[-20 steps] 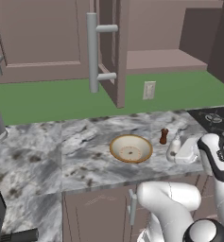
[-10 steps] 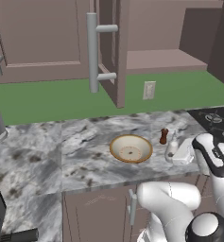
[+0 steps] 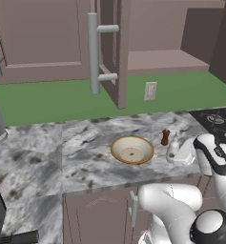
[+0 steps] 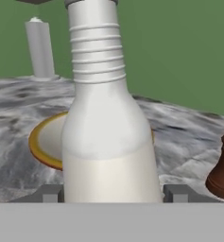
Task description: Retrieve the bottle and the shaker from the cabinet and place them next to the mixing bowl on the counter. Then add garlic from the fridge to the mixing bowl.
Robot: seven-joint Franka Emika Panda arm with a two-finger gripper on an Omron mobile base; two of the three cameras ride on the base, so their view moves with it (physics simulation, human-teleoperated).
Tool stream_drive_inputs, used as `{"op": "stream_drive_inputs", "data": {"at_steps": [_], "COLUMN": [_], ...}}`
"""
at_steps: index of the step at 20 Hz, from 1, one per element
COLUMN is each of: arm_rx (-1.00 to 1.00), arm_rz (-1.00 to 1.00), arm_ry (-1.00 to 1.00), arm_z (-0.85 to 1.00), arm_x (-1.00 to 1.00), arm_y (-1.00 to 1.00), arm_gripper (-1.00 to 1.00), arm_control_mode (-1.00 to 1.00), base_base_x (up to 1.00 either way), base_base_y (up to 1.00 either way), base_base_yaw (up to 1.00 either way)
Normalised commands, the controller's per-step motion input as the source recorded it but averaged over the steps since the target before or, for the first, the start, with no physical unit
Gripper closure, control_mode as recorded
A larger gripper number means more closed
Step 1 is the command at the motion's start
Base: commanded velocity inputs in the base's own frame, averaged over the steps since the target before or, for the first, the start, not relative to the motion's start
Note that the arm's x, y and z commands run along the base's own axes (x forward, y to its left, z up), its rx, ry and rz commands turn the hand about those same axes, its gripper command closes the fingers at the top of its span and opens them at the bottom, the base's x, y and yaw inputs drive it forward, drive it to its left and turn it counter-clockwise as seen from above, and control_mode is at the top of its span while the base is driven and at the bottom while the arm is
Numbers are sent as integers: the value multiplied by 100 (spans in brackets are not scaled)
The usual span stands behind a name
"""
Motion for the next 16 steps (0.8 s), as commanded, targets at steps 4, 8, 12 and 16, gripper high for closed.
{"op": "stream_drive_inputs", "data": {"at_steps": [4, 8, 12, 16], "arm_rx": [0, 0, 0, 0], "arm_rz": [0, 0, 0, 0], "arm_ry": [-1, 0, 0, 0], "arm_z": [0, -14, -21, -23], "arm_x": [22, 21, 12, 16], "arm_y": [-1, 0, -1, -1], "arm_gripper": [100, 100, 100, 100], "arm_control_mode": [-100, -100, -100, -100], "base_base_x": [0, 0, 0, 0], "base_base_y": [0, 0, 0, 0], "base_base_yaw": [0, 0, 0, 0]}}
